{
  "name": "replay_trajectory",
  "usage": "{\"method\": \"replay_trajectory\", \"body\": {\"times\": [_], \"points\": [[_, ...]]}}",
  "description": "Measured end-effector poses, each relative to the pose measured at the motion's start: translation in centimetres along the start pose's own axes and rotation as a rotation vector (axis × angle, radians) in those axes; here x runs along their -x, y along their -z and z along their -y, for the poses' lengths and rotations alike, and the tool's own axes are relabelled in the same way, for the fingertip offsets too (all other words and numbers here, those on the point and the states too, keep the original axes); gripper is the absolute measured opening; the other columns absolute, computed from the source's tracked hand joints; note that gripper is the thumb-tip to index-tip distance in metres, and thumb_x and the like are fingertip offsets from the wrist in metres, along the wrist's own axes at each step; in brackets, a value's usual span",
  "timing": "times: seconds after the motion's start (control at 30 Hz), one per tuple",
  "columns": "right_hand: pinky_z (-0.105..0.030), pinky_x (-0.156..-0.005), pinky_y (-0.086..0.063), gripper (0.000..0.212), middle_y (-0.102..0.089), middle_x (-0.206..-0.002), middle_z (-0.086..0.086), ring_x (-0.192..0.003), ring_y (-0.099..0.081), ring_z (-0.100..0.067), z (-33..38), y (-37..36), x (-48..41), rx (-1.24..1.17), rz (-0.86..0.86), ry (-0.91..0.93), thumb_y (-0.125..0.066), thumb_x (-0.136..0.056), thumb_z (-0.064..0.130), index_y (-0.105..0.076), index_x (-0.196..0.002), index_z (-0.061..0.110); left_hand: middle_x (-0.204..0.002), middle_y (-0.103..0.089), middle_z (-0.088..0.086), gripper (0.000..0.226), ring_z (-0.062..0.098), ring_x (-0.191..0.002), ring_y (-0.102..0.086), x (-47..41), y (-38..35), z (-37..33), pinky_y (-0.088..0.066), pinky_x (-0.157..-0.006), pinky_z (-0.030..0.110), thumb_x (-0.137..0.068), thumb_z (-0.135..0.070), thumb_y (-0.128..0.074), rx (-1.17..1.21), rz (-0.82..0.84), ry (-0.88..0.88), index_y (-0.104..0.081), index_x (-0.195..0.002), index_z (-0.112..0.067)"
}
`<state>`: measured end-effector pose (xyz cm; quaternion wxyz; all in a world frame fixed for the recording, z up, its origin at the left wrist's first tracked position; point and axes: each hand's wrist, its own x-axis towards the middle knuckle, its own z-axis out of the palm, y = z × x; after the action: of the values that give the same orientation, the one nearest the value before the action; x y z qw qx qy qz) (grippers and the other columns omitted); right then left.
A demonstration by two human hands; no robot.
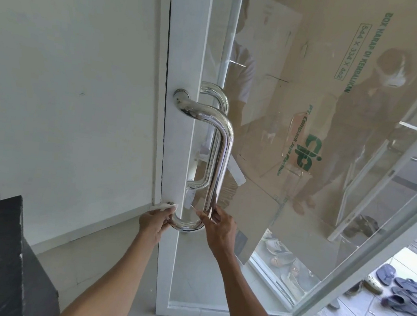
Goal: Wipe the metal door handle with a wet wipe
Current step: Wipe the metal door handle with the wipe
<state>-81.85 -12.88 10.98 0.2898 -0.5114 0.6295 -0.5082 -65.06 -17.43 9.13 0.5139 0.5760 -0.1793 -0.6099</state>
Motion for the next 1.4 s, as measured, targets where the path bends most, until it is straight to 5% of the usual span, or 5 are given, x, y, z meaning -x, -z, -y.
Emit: {"method": "replay_trajectory", "body": {"times": [0.3,0.57,0.8,1.07,1.4], "points": [[-0.016,-0.061,-0.045,0.019,-0.072,-0.071,0.008,-0.070,-0.066,0.000,0.3,0.6,0.1,0.038,0.024,0.013,-0.078,-0.075,0.039,-0.069,-0.078,0.023,-0.096,-0.072,0.024,0.024,0.039,-0.093,-0.068,2.6,-3.1,-0.3,-0.054,-0.079,0.039,-0.078,-0.015,-0.069,-0.854,-0.312,-0.396,-0.069,-0.093,0.003],[-0.022,-0.063,-0.052,0.016,-0.069,-0.066,0.013,-0.064,-0.063,0.003,-0.1,0.8,0.0,0.056,0.041,0.045,-0.079,-0.077,0.038,-0.069,-0.079,0.025,-0.135,-0.059,0.010,0.050,0.025,-0.132,-0.050,5.1,0.1,6.9,-0.035,-0.113,0.050,-0.086,-0.020,-0.062,-1.273,0.064,-1.207,-0.056,-0.133,-0.006],[-0.028,-0.071,-0.056,0.022,-0.074,-0.078,0.012,-0.076,-0.069,0.000,0.1,0.9,-0.1,0.071,0.063,0.043,-0.079,-0.076,0.039,-0.073,-0.092,0.024,-0.132,-0.061,0.006,0.085,0.026,-0.130,-0.053,3.4,2.1,3.4,-0.021,-0.109,0.069,-0.044,-0.009,-0.080,-1.801,-0.101,-1.137,-0.060,-0.127,-0.009],[-0.024,-0.068,-0.055,0.016,-0.072,-0.073,0.019,-0.072,-0.067,0.007,0.0,0.9,-0.2,0.070,0.057,0.023,-0.079,-0.074,0.043,-0.067,-0.077,0.033,-0.150,-0.032,0.004,0.095,0.018,-0.146,-0.022,5.3,-1.0,5.4,0.024,-0.111,0.056,-0.066,-0.025,-0.057,-1.871,0.080,-1.024,-0.016,-0.150,-0.008],[-0.024,-0.062,-0.050,0.032,-0.069,-0.072,0.017,-0.067,-0.061,0.004,0.1,0.6,-0.5,0.109,0.037,0.022,-0.075,-0.075,0.051,-0.071,-0.097,0.029,-0.146,-0.042,-0.008,0.086,0.008,-0.143,-0.028,6.2,-2.0,4.4,0.025,-0.109,0.059,-0.062,-0.019,-0.055,-1.761,0.101,-0.979,-0.030,-0.144,-0.019]]}}
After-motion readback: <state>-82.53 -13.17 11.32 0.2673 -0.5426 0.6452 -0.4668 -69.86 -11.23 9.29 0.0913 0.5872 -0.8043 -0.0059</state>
